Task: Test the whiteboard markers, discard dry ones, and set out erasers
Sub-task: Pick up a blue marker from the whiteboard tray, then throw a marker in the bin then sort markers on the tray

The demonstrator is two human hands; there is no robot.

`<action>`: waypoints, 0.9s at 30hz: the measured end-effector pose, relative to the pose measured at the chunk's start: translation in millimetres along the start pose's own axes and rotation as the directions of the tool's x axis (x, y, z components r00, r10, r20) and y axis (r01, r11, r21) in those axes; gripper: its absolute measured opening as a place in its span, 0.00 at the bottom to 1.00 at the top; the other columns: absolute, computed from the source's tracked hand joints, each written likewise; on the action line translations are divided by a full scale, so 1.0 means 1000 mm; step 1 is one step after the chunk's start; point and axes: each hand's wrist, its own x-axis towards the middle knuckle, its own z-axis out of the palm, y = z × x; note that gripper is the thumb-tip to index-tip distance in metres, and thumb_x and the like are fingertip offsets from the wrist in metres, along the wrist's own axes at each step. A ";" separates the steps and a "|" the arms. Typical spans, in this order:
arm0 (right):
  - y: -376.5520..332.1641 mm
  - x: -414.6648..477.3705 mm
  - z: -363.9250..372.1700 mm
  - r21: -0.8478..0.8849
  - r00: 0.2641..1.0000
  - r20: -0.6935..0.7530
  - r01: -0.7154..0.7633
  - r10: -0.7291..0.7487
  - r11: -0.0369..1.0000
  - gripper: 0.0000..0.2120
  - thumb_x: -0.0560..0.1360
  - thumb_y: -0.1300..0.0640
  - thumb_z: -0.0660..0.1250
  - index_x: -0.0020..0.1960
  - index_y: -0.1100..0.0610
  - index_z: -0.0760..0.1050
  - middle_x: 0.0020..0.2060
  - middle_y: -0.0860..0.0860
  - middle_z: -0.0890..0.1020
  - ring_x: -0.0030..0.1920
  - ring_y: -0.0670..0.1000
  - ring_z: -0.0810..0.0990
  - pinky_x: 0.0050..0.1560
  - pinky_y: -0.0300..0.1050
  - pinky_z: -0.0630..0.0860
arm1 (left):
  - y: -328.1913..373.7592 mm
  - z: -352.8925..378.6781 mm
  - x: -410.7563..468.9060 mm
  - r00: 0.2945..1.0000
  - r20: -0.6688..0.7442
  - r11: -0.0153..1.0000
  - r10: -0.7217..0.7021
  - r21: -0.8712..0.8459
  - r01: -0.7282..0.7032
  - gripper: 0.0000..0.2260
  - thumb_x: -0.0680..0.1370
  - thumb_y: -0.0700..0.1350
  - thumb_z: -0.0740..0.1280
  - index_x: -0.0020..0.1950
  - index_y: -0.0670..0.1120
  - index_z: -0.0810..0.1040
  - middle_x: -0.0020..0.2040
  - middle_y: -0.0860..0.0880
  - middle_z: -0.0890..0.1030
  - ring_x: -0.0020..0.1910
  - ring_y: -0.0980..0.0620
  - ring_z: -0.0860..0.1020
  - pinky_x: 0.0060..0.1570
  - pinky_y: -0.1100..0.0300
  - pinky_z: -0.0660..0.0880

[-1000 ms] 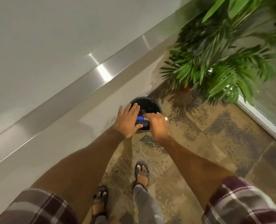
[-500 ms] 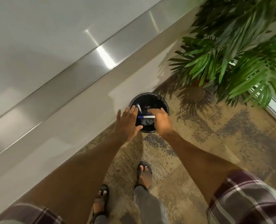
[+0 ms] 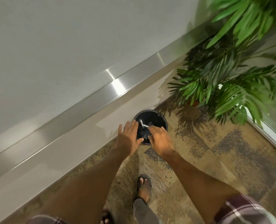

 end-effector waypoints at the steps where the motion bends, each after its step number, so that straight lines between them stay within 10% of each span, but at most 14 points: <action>1: -0.007 -0.005 -0.004 -0.024 1.000 -0.002 0.015 -0.015 1.000 0.18 0.76 0.58 0.61 0.66 0.59 0.72 0.58 0.56 0.79 0.58 0.55 0.76 0.64 0.50 0.66 | 0.001 -0.007 -0.007 1.000 0.005 1.000 -0.002 0.005 0.002 0.34 0.81 0.60 0.56 0.80 0.45 0.48 0.80 0.46 0.48 0.79 0.45 0.48 0.76 0.43 0.43; 11: -0.105 -0.067 -0.044 -0.110 0.996 0.052 0.072 -0.067 0.991 0.36 0.75 0.34 0.35 0.76 0.51 0.55 0.75 0.55 0.59 0.75 0.56 0.57 0.74 0.54 0.50 | -0.017 -0.068 -0.117 0.994 -0.042 0.994 -0.105 0.021 0.106 0.32 0.82 0.61 0.49 0.80 0.48 0.41 0.80 0.48 0.42 0.79 0.47 0.41 0.75 0.43 0.40; 21: -0.228 -0.141 -0.060 -0.226 0.975 0.051 0.220 -0.214 0.949 0.31 0.79 0.37 0.42 0.77 0.50 0.44 0.77 0.53 0.52 0.76 0.55 0.50 0.74 0.55 0.47 | -0.076 -0.074 -0.272 0.959 -0.224 0.982 -0.172 0.036 0.185 0.32 0.82 0.63 0.46 0.80 0.49 0.42 0.80 0.49 0.40 0.78 0.47 0.39 0.70 0.47 0.31; 27: -0.320 -0.188 -0.052 -0.250 0.946 0.058 0.322 -0.318 0.913 0.38 0.71 0.30 0.29 0.77 0.46 0.41 0.77 0.51 0.48 0.76 0.54 0.45 0.75 0.57 0.43 | -0.127 -0.071 -0.377 0.903 -0.305 0.943 -0.302 0.040 0.329 0.46 0.66 0.70 0.23 0.80 0.50 0.43 0.80 0.49 0.41 0.78 0.45 0.40 0.68 0.46 0.29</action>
